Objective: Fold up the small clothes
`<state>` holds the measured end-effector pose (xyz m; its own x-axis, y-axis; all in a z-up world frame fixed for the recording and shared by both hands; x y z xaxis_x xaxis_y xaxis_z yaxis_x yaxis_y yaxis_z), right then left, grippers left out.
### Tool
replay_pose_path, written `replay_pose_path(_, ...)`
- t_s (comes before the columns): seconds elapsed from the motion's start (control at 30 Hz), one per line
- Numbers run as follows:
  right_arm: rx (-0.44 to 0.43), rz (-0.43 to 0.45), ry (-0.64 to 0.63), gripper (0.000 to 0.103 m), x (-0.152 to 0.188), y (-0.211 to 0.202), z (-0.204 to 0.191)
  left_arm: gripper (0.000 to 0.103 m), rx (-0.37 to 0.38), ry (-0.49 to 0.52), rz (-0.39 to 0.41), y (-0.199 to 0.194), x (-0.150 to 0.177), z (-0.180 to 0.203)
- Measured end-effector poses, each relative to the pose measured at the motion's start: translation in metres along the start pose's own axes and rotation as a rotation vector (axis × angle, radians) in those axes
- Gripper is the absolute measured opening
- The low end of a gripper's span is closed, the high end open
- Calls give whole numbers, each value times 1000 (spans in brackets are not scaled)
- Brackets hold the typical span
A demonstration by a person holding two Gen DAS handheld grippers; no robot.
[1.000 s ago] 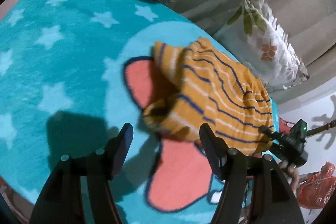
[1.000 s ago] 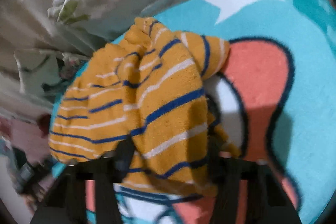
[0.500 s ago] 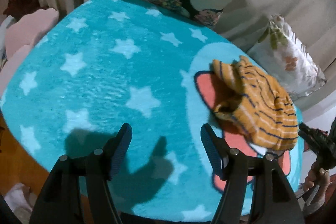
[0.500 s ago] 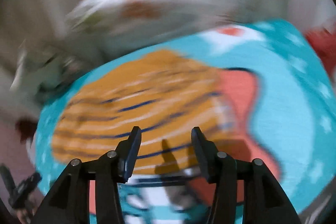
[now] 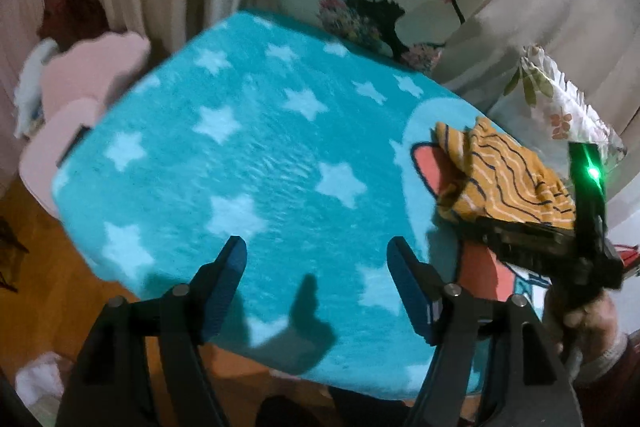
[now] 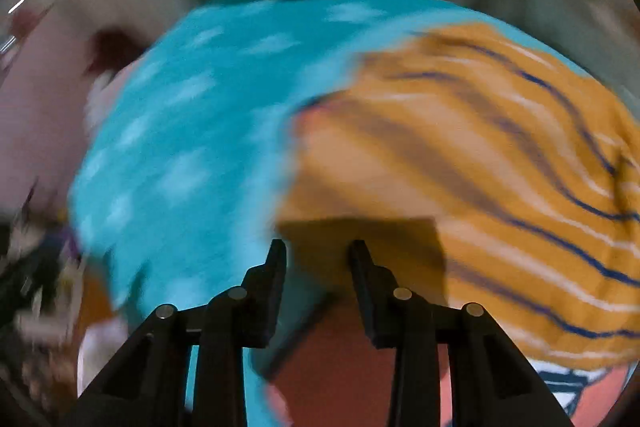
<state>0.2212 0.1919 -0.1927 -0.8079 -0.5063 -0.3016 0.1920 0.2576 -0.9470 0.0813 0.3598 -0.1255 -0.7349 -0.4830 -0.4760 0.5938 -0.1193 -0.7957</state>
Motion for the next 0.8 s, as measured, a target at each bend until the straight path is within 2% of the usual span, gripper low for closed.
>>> replay_pose_path(0.03, 26, 25, -47, 45, 4, -7, -9, 73, -1, 12, 19, -5, -2, 0)
replay_pose_path(0.1, 56, 46, -65, 45, 8, -12, -14, 77, -20, 38, 75, -17, -8, -1)
replay_pose_path(0.17, 37, 35, 1, 46, 15, -15, -6, 86, -56, 66, 158, -33, -18, -1)
replay_pose_path(0.27, 15, 15, 176, 57, 26, -20, 18, 95, -97, 109, 272, -55, -34, 2)
replay_pose_path(0.3, 30, 7, 237, 60, 32, -21, 27, 97, -103, 126, 310, -63, -39, 5)
replay_pose_path(0.37, 71, 9, 345, 60, 52, -30, 53, 101, -103, 167, 381, -79, -48, 12)
replay_pose_path(0.47, 165, 54, 383, 61, 79, -53, 80, 103, -80, 260, 473, -99, -58, 31)
replay_pose_path(0.6, 269, 118, 443, 62, 114, -93, 112, 103, -12, 372, 496, -112, -61, 71)
replay_pose_path(0.7, 291, 156, 512, 65, 133, -117, 131, 103, 34, 422, 492, -121, -58, 102)
replay_pose_path(0.8, 282, 171, 569, 66, 148, -128, 145, 103, 63, 421, 534, -138, -59, 127)
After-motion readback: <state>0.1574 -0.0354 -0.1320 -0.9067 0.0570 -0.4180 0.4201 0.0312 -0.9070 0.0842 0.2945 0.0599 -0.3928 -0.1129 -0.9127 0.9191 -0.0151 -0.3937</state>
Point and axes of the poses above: each gripper's, at about its wrist camera, not at the fingertips, and y roughly the way its jaws point, z to its right, x to its underside, the point moved 10 cm from there along y, roughly the way its jaws point, and after that the axes turned 9 degrees about x, right-handed, at the moved point
